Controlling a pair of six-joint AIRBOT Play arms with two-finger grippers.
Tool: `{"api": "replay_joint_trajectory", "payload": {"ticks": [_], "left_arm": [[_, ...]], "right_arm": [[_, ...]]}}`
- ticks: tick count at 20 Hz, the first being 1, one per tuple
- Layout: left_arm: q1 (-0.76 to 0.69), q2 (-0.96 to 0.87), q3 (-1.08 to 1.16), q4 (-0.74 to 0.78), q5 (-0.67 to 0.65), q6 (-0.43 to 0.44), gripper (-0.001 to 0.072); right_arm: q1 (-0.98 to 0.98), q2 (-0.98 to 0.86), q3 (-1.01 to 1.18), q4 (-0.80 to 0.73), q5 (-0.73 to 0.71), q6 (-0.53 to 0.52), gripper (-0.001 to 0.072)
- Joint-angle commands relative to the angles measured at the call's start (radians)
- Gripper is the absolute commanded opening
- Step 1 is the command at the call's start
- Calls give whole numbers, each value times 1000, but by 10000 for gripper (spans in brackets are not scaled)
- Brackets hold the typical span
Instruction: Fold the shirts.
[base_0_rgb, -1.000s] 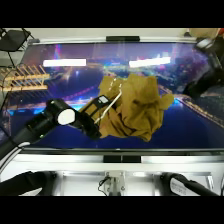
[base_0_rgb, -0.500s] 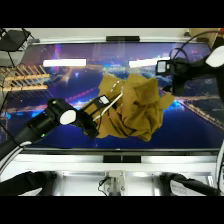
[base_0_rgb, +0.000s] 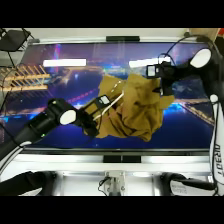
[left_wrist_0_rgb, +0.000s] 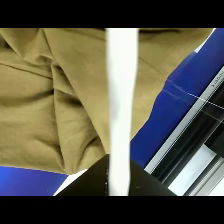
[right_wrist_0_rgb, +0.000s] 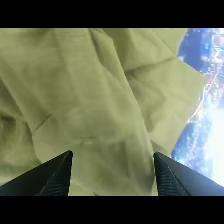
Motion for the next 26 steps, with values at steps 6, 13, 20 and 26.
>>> {"api": "replay_joint_trajectory", "payload": {"ticks": [6, 13, 20, 26], "left_arm": [[6, -1, 0, 92, 93, 88, 48], [101, -34, 2, 109, 205, 95, 604], [331, -14, 155, 119, 97, 100, 624], [500, 30, 182, 59, -19, 147, 621]], "right_arm": [[2, -54, 0, 21, 76, -3, 521], [2, -30, 1, 34, 154, 92, 57], [2, 45, 1, 22, 175, 160, 55], [2, 73, 1, 26, 209, 217, 54]]}}
